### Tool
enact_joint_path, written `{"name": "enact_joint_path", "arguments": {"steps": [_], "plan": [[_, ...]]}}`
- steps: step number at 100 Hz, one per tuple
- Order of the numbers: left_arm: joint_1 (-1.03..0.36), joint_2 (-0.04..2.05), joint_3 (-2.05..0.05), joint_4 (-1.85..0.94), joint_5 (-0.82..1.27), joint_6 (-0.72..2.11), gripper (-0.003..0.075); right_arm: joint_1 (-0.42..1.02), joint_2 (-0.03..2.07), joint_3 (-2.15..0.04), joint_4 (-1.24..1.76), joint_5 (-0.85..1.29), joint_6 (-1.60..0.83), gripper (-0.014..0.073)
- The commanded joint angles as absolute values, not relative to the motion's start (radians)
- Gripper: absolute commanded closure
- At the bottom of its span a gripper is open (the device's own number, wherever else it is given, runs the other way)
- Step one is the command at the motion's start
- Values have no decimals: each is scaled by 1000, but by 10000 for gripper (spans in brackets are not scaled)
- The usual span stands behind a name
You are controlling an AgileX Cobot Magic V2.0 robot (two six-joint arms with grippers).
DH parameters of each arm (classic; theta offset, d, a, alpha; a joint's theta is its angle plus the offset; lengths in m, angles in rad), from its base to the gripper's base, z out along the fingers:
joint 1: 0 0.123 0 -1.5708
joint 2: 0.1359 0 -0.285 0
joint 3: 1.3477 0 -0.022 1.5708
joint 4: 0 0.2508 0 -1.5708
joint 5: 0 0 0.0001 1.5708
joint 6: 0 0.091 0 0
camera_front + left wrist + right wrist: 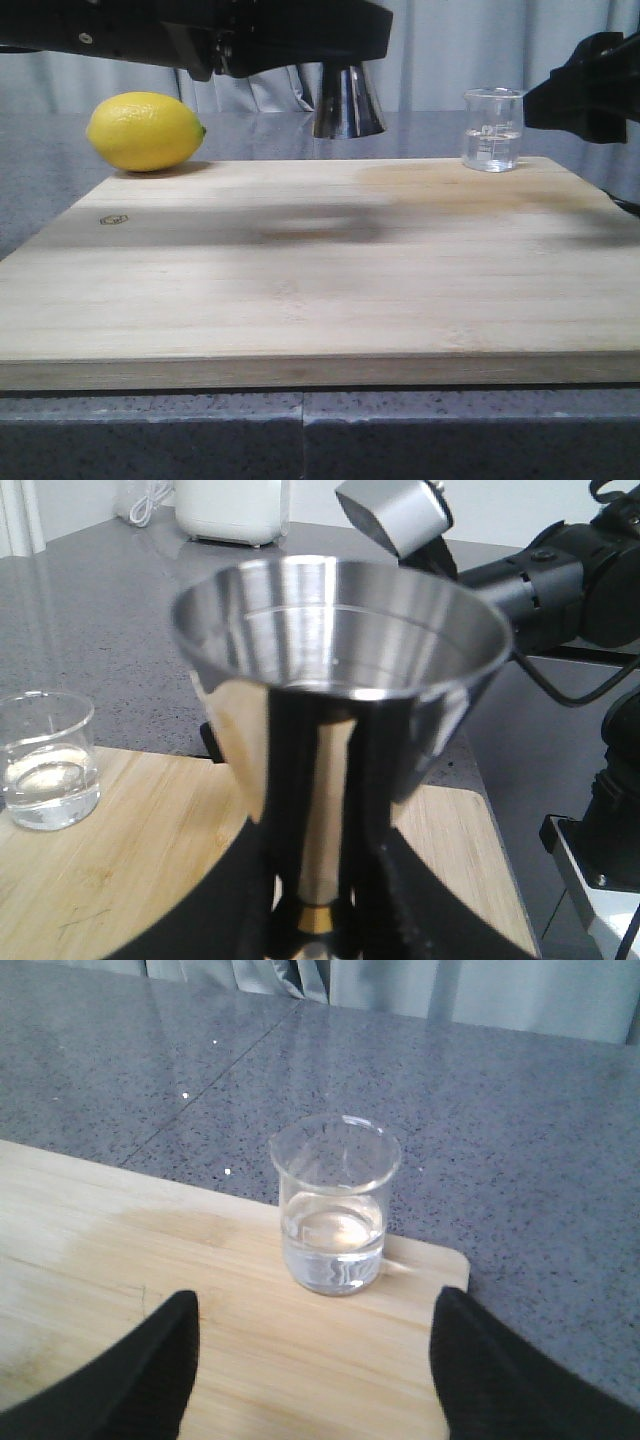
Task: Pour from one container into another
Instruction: 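Reach the right gripper to the glass beaker and grasp it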
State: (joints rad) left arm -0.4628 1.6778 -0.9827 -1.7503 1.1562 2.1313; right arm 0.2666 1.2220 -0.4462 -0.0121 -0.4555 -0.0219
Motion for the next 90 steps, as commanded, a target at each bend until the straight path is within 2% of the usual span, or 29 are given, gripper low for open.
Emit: {"name": "enact_joint_path", "arguments": {"steps": [1,90], "plan": [[-473,1628,-1008,-1820,1268,2121,739,266,1235,-480,-24,-602,-24,140],[-473,1628,-1008,-1824,1268,2121,739,266,1605,-480,-27,-1079,-24,141]]}}
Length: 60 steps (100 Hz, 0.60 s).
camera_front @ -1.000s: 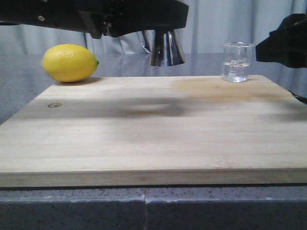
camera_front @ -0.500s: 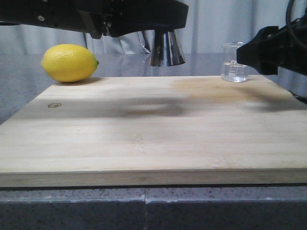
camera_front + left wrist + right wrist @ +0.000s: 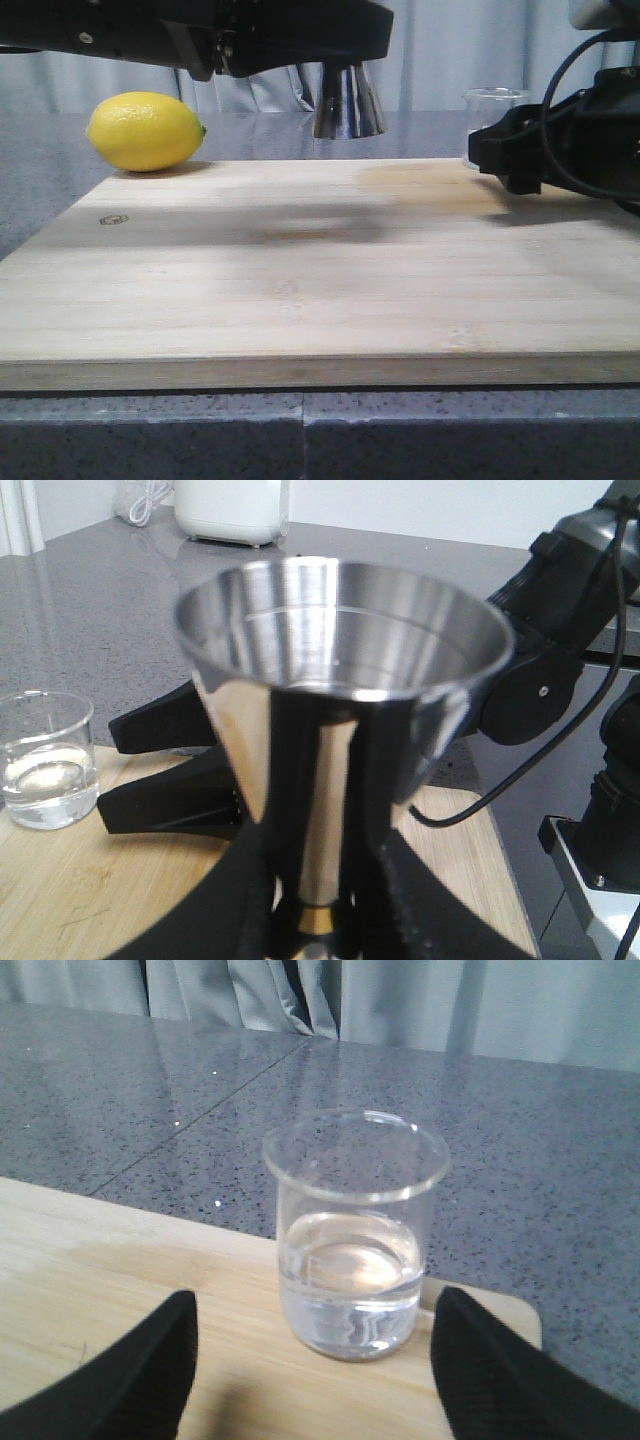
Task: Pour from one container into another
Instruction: 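Reach the right gripper to the glass beaker and grasp it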
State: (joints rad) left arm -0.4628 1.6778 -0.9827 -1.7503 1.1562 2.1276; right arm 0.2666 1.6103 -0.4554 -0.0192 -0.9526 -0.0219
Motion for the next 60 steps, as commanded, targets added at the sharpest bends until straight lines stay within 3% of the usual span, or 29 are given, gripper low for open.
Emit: {"name": "enact_joint_path", "arguments": {"steps": [1,60], "plan": [[-473,1628,-1008,-1824,1268,2121,739,266,1607,-480,-27,-1082,-24,141],[-473,1628,-1008,-1824,1268,2121,739,266,1666,-572,-27,-1070,-24,146]]}}
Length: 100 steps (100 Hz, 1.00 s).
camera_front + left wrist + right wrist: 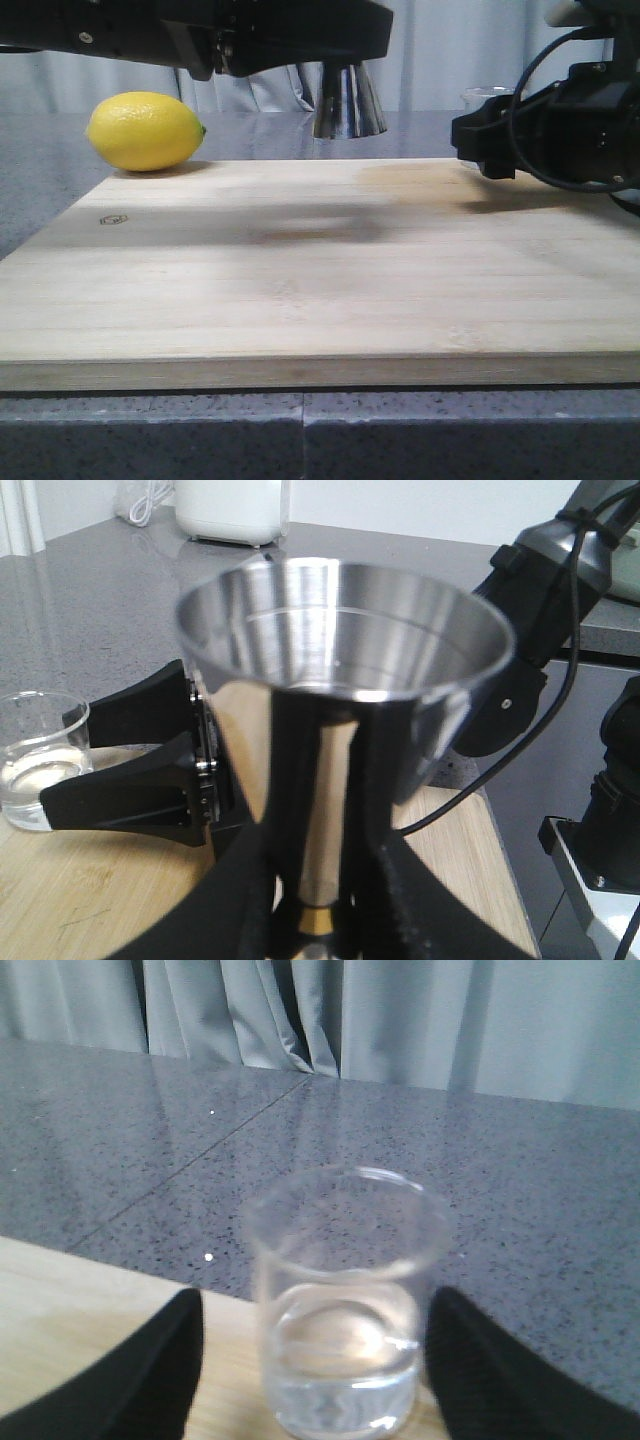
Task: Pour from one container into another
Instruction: 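Reach the right gripper to the glass beaker and grasp it, then lift the glass beaker off the board with the right gripper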
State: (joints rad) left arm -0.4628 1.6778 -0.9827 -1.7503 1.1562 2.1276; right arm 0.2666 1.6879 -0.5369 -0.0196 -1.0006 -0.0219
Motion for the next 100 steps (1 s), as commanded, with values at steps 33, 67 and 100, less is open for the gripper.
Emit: {"name": "enact_joint_path", "arguments": {"steps": [33,67,100], "plan": [[-473,1628,-1008,-1824,1268,2121,739,264,1705,-610,-27,-1076,-24,146],[-473,1628,-1008,-1824,1268,2121,739,253,1715,-630,-27,-1076,-24,146],[-473,1628,-1008,-1824,1268,2121,739,232,1715,-630,-27,-1083,-24,146]]}}
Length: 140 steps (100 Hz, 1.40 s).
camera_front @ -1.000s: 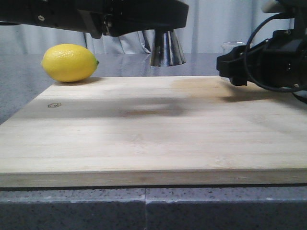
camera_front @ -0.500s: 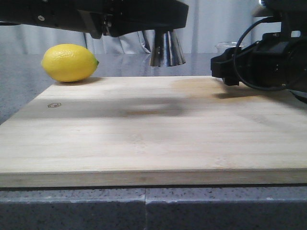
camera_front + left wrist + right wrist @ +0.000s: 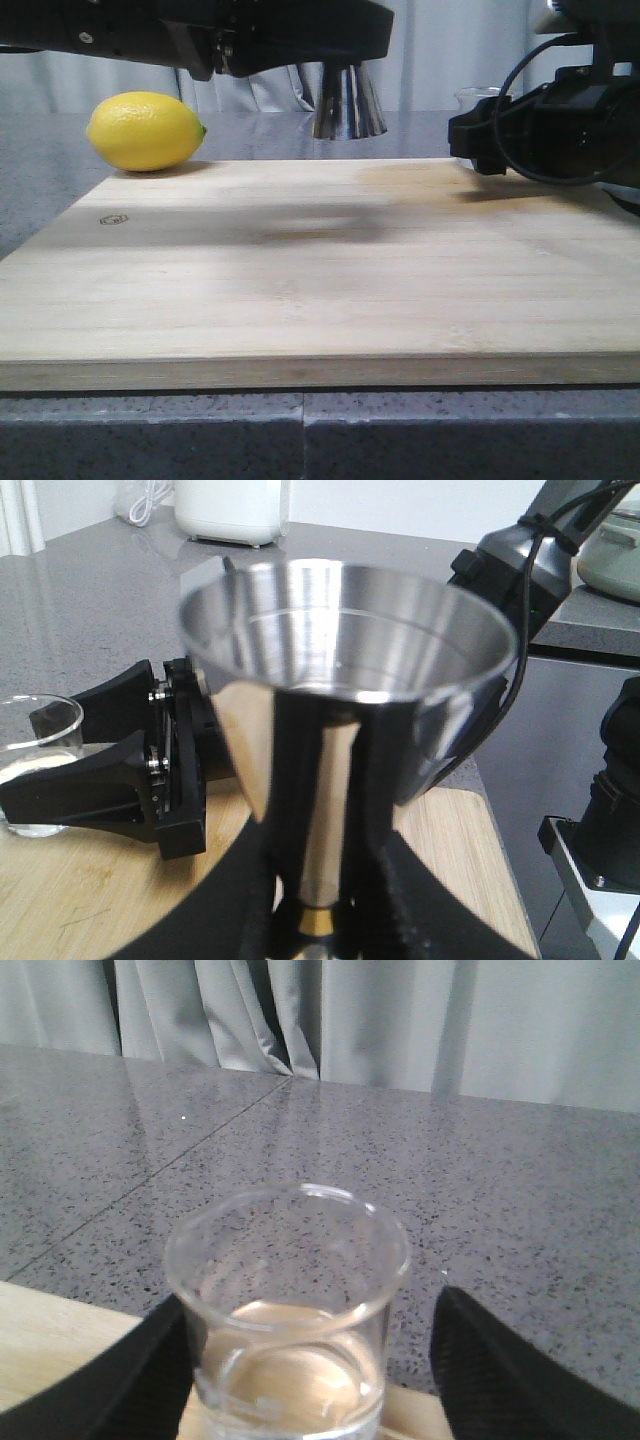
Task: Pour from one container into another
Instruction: 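Lift the glass beaker off the board with the right gripper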
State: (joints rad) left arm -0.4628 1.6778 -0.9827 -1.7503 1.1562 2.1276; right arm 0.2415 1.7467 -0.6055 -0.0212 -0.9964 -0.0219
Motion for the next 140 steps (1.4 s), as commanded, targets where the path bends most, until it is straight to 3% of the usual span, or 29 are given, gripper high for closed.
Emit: {"name": "enact_joint_path", "arguments": {"steps": [1,45,75,109,140], "plan": [[-473,1628,-1008,-1824,1268,2121,739,232,1715,-630,-27,-1083,-24,146],[-473,1628,-1008,-1824,1268,2121,739,232,1715,-630,-46,-1084,-24,150],[-473,1628,-1008,-1824,1268,2121,739,232,1715,-630,-64,-1084,-24,259],[-473,1628,-1008,-1824,1268,2121,739,232,1715,-630,-64,-1084,-24,267],[-473,1628,-1008,-1824,1268,2121,739,232,1715,-630,-81,-1084,-24,392]]}}
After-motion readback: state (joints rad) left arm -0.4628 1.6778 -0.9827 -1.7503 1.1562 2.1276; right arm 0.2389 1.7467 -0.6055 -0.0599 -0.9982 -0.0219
